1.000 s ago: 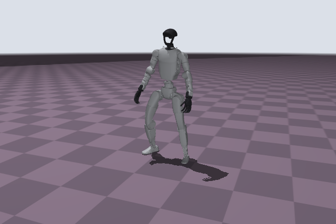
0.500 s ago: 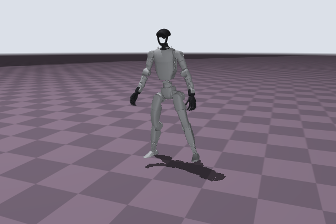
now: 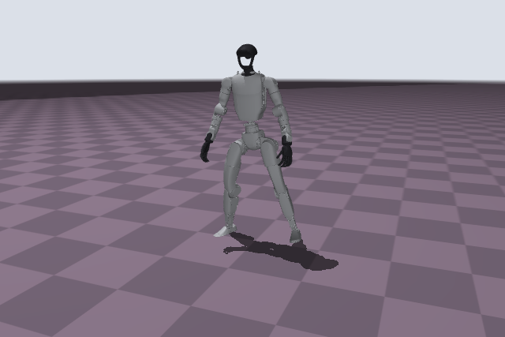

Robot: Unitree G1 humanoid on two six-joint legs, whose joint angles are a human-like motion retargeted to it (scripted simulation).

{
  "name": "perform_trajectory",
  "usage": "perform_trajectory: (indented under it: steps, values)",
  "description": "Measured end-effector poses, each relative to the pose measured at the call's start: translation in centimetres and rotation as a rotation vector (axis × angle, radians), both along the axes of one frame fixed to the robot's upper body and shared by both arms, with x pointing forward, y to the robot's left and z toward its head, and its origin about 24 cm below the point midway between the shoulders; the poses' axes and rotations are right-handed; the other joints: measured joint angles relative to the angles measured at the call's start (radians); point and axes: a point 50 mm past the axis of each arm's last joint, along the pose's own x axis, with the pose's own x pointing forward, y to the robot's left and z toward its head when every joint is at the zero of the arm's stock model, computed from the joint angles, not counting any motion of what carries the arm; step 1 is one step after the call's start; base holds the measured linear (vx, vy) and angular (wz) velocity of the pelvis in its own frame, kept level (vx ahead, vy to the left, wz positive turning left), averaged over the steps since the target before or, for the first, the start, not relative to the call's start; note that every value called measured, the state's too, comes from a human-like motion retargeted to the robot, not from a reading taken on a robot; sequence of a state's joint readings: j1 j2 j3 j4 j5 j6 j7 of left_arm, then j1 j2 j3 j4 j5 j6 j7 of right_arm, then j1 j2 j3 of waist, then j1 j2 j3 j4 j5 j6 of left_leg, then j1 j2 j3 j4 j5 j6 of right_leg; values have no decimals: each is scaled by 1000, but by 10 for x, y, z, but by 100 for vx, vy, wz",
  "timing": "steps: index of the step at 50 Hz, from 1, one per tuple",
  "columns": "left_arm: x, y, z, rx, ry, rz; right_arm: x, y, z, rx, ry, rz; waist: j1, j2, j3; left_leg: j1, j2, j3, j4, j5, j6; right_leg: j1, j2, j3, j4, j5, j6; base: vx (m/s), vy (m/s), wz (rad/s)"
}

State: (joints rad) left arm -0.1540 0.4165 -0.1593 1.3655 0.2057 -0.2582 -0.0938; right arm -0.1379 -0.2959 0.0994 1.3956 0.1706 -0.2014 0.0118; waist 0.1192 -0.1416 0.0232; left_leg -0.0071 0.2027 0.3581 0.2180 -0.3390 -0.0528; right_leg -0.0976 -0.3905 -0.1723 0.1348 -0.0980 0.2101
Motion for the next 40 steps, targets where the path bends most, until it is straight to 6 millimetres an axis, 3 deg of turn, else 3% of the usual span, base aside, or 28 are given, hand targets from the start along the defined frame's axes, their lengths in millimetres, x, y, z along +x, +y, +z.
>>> perform_trajectory:
  steps: [2,5,7,10,13,17,25,28,31,33,35,37,40]
  values:
    - [7,7,6,7,-49,32,4,-3,2,-15,-21,-24,5,-12,-3,22,13,-21,-79,29,46,16,-14,2,-50,35,4,1,34,25]
    - [14,16,14,42,-111,48,9,-7,6,-29,-75,-83,0,-23,0,31,52,-2,-109,32,55,19,-45,-7,-41,44,17,0,43,26]
    - [16,21,18,125,-135,-1,19,-8,11,-17,-147,-136,-11,-20,2,64,57,40,-195,104,80,42,-54,-8,-97,90,26,-4,50,22]
    - [19,24,21,94,-177,90,26,-9,13,-67,-126,-109,-31,-3,25,78,54,78,-214,156,13,53,-75,-16,-107,142,18,-6,57,9]
    - [19,27,21,91,-150,111,32,-4,13,-66,-116,-110,-37,2,52,75,14,81,-198,145,-9,49,-106,-44,-100,195,-2,-8,58,-11]
    - [18,33,22,105,-109,130,34,12,9,-10,-118,-101,-40,27,81,70,-12,80,-182,138,5,22,-72,-60,-13,101,-47,-7,49,-2]
    - [13,39,22,45,-118,268,20,28,0,47,-66,-6,-81,56,51,60,-72,67,-274,162,-14,-78,163,-44,212,-123,-73,-4,29,29]
    - [13,34,19,-8,-134,294,17,21,0,41,-63,-28,-88,45,44,62,-122,60,-301,174,-26,-22,260,-54,68,-117,-92,-3,19,24]
    - [12,22,14,-66,-136,304,17,9,3,17,-68,-60,-64,50,55,73,-163,73,-304,170,-32,15,296,-39,-20,-87,-140,-3,19,-15]
    - [12,10,9,-109,-130,290,17,-2,7,-4,-67,-68,-32,69,64,81,-185,88,-305,165,-33,26,281,-24,-44,-63,-140,-3,22,-29]
    - [8,-5,1,-130,-93,229,16,-16,11,-25,-64,-84,-12,89,69,64,-207,93,-262,143,-52,27,242,-15,-43,-42,-96,-3,23,-20]
    - [5,-19,-4,-184,-87,207,18,-27,15,-61,-49,-34,39,106,80,84,-229,93,-282,143,-20,15,222,29,-29,-23,-63,-1,20,-65]
    - [-13,-34,-15,-190,-12,102,24,-38,23,-100,-67,-7,62,101,80,48,-231,105,-156,45,-11,-21,163,50,41,-45,-44,-1,18,-44]
